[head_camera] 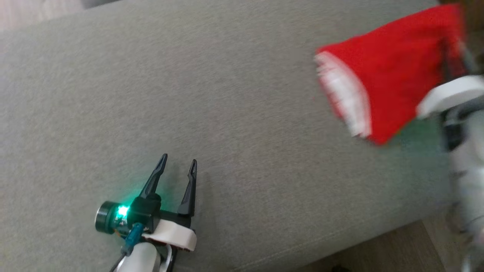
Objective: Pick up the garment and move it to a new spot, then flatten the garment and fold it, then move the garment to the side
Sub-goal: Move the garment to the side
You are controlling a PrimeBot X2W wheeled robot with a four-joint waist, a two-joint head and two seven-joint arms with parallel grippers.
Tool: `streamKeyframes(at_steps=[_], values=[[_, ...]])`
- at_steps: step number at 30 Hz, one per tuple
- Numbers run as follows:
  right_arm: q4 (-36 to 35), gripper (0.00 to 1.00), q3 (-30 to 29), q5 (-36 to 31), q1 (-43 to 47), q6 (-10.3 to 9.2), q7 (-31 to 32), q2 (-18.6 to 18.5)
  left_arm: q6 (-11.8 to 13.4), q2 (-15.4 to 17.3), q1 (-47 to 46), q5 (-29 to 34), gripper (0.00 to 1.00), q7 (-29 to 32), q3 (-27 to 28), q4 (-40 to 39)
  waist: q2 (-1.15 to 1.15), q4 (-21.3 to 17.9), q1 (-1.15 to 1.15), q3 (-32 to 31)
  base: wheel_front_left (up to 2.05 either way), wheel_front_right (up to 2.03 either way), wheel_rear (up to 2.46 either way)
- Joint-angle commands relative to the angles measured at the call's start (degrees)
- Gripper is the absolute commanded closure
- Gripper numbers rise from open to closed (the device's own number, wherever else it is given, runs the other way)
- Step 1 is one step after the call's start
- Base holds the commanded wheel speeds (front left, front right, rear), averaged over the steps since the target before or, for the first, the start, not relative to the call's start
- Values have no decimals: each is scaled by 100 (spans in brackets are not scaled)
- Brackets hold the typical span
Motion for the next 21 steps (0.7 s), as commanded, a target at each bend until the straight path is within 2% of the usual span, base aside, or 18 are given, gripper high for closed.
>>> streamKeyframes(at_steps=[1, 5, 7, 8, 9, 11, 15, 18, 19, 21], values=[[5, 100, -236, -234, -331, 1, -37, -289, -15, 14, -171, 61, 0, -29, 215, -200, 0, 193, -1, 152, 0, 0, 0], [342, 100, -926, -850, -642, 1, -37, -768, -32, 14, -210, 76, 0, -29, 243, -227, 0, 339, -1, 251, 0, 0, 0], [423, 100, -1215, -1100, -738, 1, -37, -857, -27, 14, -215, 79, 0, -29, 267, -226, 0, 373, -1, 288, 0, 0, 0], [430, 62, -1336, -1219, -771, 1, -37, -868, -28, 14, -218, 87, 0, -29, 277, -222, 0, 384, -1, 307, 0, 0, 0], [433, 0, -1459, -1311, -798, 1, -37, -856, -24, 14, -222, 99, 0, -29, 291, -214, 0, 388, -1, 323, 0, 0, 0], [264, 0, -1738, -1511, -852, 1, -37, -754, -14, 14, -247, 104, 0, -29, 330, -191, 0, 409, -1, 341, 0, 0, 0], [-530, 0, -1822, -1606, -797, 1, -37, -421, 33, 14, -263, 42, 0, -29, 388, -209, 0, 464, -1, 217, 0, 0, 0], [-1199, 0, -1523, -1412, -582, 1, -37, 22, 116, 14, -225, -22, 0, -29, 450, -220, 0, 543, -1, 38, 0, 0, 0], [-1199, 0, -1523, -1412, -582, 1, -37, 22, 116, 14, -225, -22, 0, -29, 450, -220, 0, 543, -1, 38, 0, 0, 0], [-1541, 0, -1169, -1211, -352, 1, -37, 273, 186, 14, -175, -66, 0, -29, 498, -236, 0, 632, -1, -102, 0, 0, 0]])
